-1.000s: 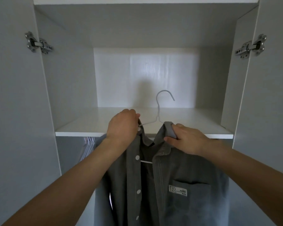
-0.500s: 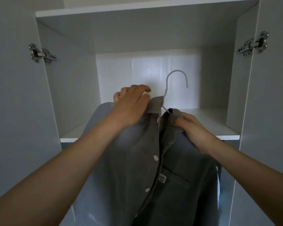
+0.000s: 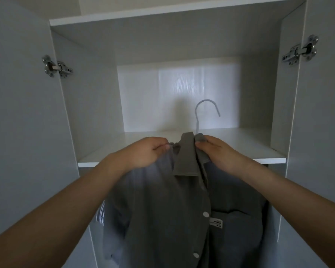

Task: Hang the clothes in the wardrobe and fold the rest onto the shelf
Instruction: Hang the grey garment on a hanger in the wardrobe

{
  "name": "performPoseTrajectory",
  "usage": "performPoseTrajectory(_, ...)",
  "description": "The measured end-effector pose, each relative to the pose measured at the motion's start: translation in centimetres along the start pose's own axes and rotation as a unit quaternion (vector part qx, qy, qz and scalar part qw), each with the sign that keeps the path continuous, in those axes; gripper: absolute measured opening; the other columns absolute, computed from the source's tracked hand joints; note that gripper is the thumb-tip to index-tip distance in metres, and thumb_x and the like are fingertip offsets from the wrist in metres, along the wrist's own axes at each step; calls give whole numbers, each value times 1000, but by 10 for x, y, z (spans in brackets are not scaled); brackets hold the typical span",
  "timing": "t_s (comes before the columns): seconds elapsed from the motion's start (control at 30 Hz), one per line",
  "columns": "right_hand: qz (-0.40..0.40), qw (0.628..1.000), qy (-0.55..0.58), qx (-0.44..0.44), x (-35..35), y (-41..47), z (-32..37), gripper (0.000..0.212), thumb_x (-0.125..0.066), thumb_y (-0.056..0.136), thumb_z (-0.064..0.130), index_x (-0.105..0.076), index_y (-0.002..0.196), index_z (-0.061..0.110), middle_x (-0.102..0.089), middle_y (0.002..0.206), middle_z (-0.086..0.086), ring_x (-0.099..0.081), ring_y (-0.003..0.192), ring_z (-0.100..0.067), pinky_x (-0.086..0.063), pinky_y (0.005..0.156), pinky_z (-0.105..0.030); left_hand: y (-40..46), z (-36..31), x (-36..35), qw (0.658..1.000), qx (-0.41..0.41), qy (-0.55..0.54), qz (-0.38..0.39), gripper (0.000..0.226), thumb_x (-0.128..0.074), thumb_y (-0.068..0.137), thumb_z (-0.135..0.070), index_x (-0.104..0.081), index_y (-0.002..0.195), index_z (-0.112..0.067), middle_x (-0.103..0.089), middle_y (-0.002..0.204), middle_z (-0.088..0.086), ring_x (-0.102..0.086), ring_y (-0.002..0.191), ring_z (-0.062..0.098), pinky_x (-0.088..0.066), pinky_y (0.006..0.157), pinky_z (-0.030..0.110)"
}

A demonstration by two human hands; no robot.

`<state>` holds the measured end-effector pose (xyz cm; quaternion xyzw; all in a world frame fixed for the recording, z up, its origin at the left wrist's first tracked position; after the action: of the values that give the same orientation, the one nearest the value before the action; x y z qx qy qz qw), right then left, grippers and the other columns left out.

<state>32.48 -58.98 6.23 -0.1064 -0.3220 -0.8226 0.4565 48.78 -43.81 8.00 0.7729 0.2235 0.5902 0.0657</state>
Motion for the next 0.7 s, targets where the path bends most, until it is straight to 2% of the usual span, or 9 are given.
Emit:
performPoseTrajectory(0.1, -15, 998, -55, 0, -8, -2, 0, 35, -43, 93, 37, -50, 77, 7, -54, 82, -11, -52, 77, -22, -42, 80, -41, -3, -8, -15, 997, 31, -64, 6, 35, -47, 100, -31, -48, 69, -14, -45, 65, -5, -41, 61, 9, -34, 59, 26)
performPoseTrajectory(0.17, -11, 995, -97, -12, -9, -5, -7, 40, -48, 87, 50, -47, 70, 15, -47, 76, -1, -47, 69, -14, -38, 69, -33, -10, -8, -27, 991, 51, -123, -13, 34, -51, 99, -28, -54, 71, -8, -46, 66, -1, -43, 63, 11, -34, 62, 28)
performPoseTrajectory(0.23, 8, 977, -210, -38, -12, -14, -14, 33, -54, 85, 55, -51, 75, 23, -44, 80, 3, -46, 72, -11, -35, 63, -24, -19, -12, -43, 984, 81, -159, -23, 31, -53, 97, -24, -58, 73, -7, -49, 66, 0, -45, 64, 12, -35, 63, 28)
performPoseTrajectory(0.27, 16, 962, -268, -48, -14, -19, -18, 32, -57, 85, 53, -54, 85, 22, -43, 85, 4, -47, 77, -11, -34, 64, -23, -25, -15, -52, 980, 99, -171, -24, 29, -53, 97, -22, -59, 73, -7, -51, 67, 1, -46, 65, 12, -35, 63, 28)
performPoseTrajectory(0.33, 23, 940, -335, -63, -21, -28, -25, 45, -59, 84, 55, -57, 102, 15, -45, 96, 0, -49, 88, -15, -40, 73, -26, -34, -19, -71, 969, 143, -202, -11, 22, -55, 94, -18, -63, 80, -4, -57, 74, 5, -50, 69, 13, -37, 67, 28)
performPoseTrajectory(0.37, 28, 934, -348, -68, -25, -31, -30, 52, -60, 80, 60, -58, 105, 14, -47, 100, -1, -50, 91, -17, -43, 78, -29, -39, -18, -79, 962, 167, -217, 1, 18, -55, 93, -16, -65, 83, -5, -60, 77, 6, -52, 72, 14, -40, 70, 28)
performPoseTrajectory(0.5, 66, 927, -360, -84, -47, -43, -51, 61, -61, 69, 73, -52, 91, 17, -46, 97, -1, -49, 89, -18, -46, 79, -34, -58, -12, -101, 944, 210, -250, 47, 17, -54, 90, -11, -64, 78, -16, -63, 81, 6, -57, 78, 18, -47, 76, 33)
performPoseTrajectory(0.57, 87, 926, -356, -88, -61, -45, -63, 57, -63, 71, 67, -54, 93, 15, -46, 98, -2, -50, 89, -19, -47, 80, -35, -68, -8, -112, 948, 208, -237, 53, 17, -52, 91, -10, -61, 77, -14, -59, 79, 7, -54, 75, 17, -42, 70, 28)
performPoseTrajectory(0.7, 89, 929, -351, -74, -82, -43, -77, 38, -63, 78, 48, -58, 95, 14, -46, 105, -2, -51, 92, -20, -47, 83, -33, -78, 7, -129, 953, 204, -219, 44, 16, -48, 92, -8, -58, 87, 3, -53, 79, 12, -48, 73, 18, -35, 67, 27)
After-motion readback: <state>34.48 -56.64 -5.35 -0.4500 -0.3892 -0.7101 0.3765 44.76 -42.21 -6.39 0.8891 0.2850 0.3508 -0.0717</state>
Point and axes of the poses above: each hand's wrist, its own y-axis towards the middle knuckle, its own x-axis out of the back of the hand, z = x × y, the point moved 1 cm from there along y, towards the middle knuckle
